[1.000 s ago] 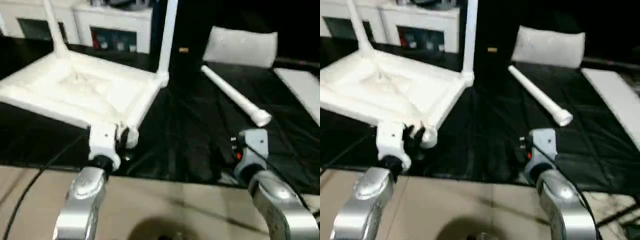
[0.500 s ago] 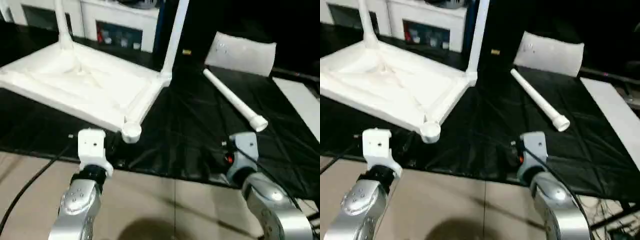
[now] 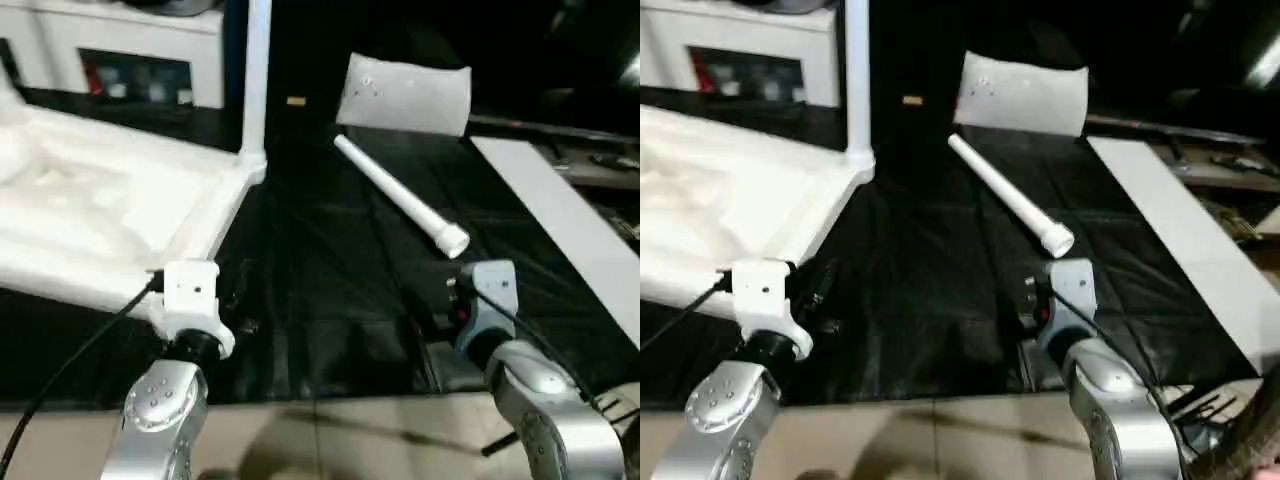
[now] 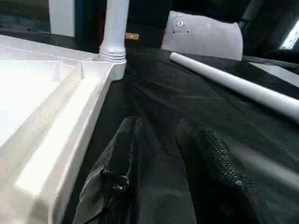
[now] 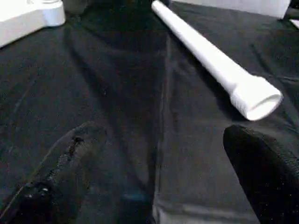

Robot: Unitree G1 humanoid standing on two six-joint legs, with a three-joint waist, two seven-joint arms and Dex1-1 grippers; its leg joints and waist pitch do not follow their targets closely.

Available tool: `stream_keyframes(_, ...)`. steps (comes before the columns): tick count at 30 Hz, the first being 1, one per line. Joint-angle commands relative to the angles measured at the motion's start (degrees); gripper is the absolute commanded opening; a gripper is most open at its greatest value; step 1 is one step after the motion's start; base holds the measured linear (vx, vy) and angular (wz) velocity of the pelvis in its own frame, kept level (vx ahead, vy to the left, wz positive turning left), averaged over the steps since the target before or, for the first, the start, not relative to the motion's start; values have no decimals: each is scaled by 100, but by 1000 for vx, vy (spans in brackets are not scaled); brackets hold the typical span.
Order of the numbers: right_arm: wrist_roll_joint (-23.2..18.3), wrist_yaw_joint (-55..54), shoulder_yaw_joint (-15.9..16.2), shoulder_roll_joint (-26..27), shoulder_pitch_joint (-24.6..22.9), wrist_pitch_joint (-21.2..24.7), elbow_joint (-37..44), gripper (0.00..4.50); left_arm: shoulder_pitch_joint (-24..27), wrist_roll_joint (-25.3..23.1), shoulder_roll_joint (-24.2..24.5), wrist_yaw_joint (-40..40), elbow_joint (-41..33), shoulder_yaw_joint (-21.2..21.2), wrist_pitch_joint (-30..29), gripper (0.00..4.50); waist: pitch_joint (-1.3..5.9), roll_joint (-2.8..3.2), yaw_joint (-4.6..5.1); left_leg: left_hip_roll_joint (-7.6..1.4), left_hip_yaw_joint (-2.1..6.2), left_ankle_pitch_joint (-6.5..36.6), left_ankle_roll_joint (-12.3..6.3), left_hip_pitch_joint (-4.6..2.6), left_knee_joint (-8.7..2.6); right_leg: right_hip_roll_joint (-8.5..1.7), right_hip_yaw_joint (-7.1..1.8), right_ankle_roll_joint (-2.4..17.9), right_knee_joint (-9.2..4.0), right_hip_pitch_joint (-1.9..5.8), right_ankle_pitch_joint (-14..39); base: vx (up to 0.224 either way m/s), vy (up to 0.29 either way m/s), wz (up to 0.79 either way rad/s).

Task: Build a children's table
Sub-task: Move to table

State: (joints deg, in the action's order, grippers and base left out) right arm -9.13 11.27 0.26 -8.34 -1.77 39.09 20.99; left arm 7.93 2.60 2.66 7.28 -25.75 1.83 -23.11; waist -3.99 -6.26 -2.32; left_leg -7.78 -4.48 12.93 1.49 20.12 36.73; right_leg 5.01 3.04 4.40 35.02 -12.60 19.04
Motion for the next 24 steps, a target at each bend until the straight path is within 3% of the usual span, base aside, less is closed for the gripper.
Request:
stream_keyframes(1, -9, 15, -62, -92, 80, -78, -3, 450, -113, 3, -42, 27, 49, -4, 18, 161, 378, 229, 274, -1040, 958, 2397, -813, -762, -959, -679, 27, -274, 495, -633, 987, 229, 78, 8)
stream_keyframes(2, -4, 20, -48, -108, 84, -87, -12, 450, -115, 4, -41, 26, 55, 0, 24, 161, 450, 177, 317, -945, 964, 2235, -1179, -826, -868, -684, 55, -425, 639, -775, 624, 262, 53, -1)
stream_keyframes(3, -16, 12, -59, -94, 125, -114, -49, 450, -133, -4, -20, 20, 95, 11, 39, 161, 392, 125, 400, -693, 687, 1253, -2025, -700, -745, -715, 79, -748, 795, -1042, 29, 201, 31, -2)
stream_keyframes(4, -15, 12, -60, -89, 153, -136, -75, 450, -148, 0, -7, 19, 117, 11, 59, 161, 396, 86, 437, -656, 624, 1002, -2252, -661, -766, -745, 73, -813, 806, -1093, -71, 201, 31, -2)
stream_keyframes(5, -12, 13, -58, -87, 170, -149, -90, 450, -157, 4, 0, 20, 130, 11, 73, 161, 374, 40, 463, -514, 365, 774, -2455, -564, -815, -765, 71, -819, 653, -1136, -364, 172, -13, -1)
stream_keyframes(6, -6, 52, -37, -112, 212, -167, -119, 450, -181, 5, 9, 12, 140, 12, 75, 161, 342, -103, 487, -322, 77, 835, -2277, -414, -797, -923, -73, -634, 116, -1001, -669, 157, -83, -3)
stream_keyframes(7, 6, 95, -6, -145, 255, -173, -145, 450, -204, 8, 17, 12, 149, 9, 80, 161, 366, -231, 459, -166, -96, 1081, -1980, -302, -680, -1088, -248, -588, -214, -826, -647, 157, -83, -3)
stream_keyframes(8, -12, 161, 14, -177, 288, -165, -166, 450, -216, 12, 19, 7, 156, 10, 85, 161, 449, -431, 327, 93, -265, 1219, -1697, 39, -371, -1283, -598, -613, -525, -389, 80, 126, -117, 2)
stream_keyframes(9, 9, 204, 53, -230, 348, -115, -194, 450, -241, 1, 34, 1, 176, 10, 91, 172, 435, -343, 61, 23, -48, 602, -1085, 509, 522, -2291, -752, -425, -857, 121, 2061, 151, -99, 10)
stream_keyframes(10, 11, 207, 57, -234, 353, -111, -197, 450, -244, 0, 35, 2, 179, 9, 91, 172, 419, -354, -8, -4, -57, 453, -824, 451, 516, -2245, -651, -365, -926, 5, 2082, 151, -99, 10)
stream_keyframes(11, 19, 208, 64, -240, 359, -114, -202, 450, -245, 0, 37, 3, 179, 9, 93, 181, 402, -382, 35, -53, -46, 329, -746, 575, 543, -2206, -573, -224, -885, 42, 1911, 181, -66, 24)
stream_keyframes(12, 69, 213, 96, -274, 437, -162, -266, 450, -251, -4, 52, 18, 173, 6, 108, 199, 258, -179, 6, -248, -105, -63, -816, 437, 251, -2212, 78, 241, -1157, -24, 2330, 156, -27, 54)
stream_keyframes(14, 34, 214, 34, -263, 524, -206, -325, 450, -227, -33, 102, 41, 144, 37, 122, 199, 206, -36, 49, -326, -134, -11, -900, 324, 1, -2029, 374, 447, -1252, 168, 2807, 162, 5, 63)
stream_keyframes(15, -10, 237, -21, -280, 582, -200, -356, 450, -183, -41, 129, 58, 107, 54, 149, 199, 161, 167, 382, -748, 218, 1527, -517, -428, -739, -933, 577, 187, -277, -312, 1845, 171, 63, 50)
stream_keyframes(16, 20, 287, 14, -366, 634, -195, -387, 450, -145, -6, 122, 76, 79, 43, 205, 199, 272, 243, 353, -897, 443, 2099, -426, -683, -831, -826, 459, 33, 270, -559, 1305, 171, 63, 50)
stream_keyframes(17, 24, 322, 24, -420, 667, -161, -412, 450, -122, 28, 125, 110, 46, 48, 223, 218, 422, 153, 351, -1063, 693, 1375, -959, -909, -731, -881, 252, -479, 637, -936, 568, 187, 35, 20)
stream_keyframes(18, 31, 363, 32, -485, 709, -127, -442, 450, -97, 56, 133, 140, 9, 57, 211, 227, 408, 188, 318, -950, 606, 545, -1169, -874, -604, -889, 211, -647, 684, -1082, 316, 210, 27, 14)
stream_keyframes(19, 27, 385, 27, -515, 734, -103, -460, 450, -83, 67, 142, 159, -13, 67, 192, 234, 416, 75, 267, -750, 180, -1863, -1614, -611, -524, -901, 140, -860, 690, -1234, -726, 210, 27, 14)
stream_keyframes(20, 45, 418, 38, -574, 778, -89, -497, 450, -66, 95, 172, 211, -44, 85, 189, 234, 416, 75, 267, -750, 180, -1863, -1614, -611, -524, -901, 140, -860, 690, -1234, -726, 184, 23, 7)
stream_keyframes(21, 106, 546, 78, -787, 955, -16, -645, 450, -12, 212, 269, 400, -152, 139, 187, 238, 488, -260, 217, -342, -257, -3336, -1450, -343, -268, -1146, -218, -662, -90, -1153, -2541, 139, 3, -1)
stream_keyframes(22, 152, 637, 104, -962, 1143, 108, -805, 450, 24, 355, 344, 570, -257, 163, 165, 251, 556, -464, 216, -146, -302, -2900, -1197, -183, -151, -1288, -458, -813, -208, -954, -3058, 139, 3, -1)
stream_keyframes(23, 166, 642, 97, -1005, 1222, 168, -880, 450, 34, 425, 358, 620, -295, 154, 132, 262, 455, -528, 109, -48, -243, -1138, -907, 31, -127, -1633, -831, -679, -343, -749, -2155, 66, -35, 3)
stream_keyframes(24, 175, 638, 90, -1025, 1268, 202, -924, 450, 39, 467, 366, 645, -315, 147, 108, 262, 484, -480, 127, -156, -108, -933, -750, 102, -197, -1792, -811, -371, -308, -616, -2288, 0, 0, 0)
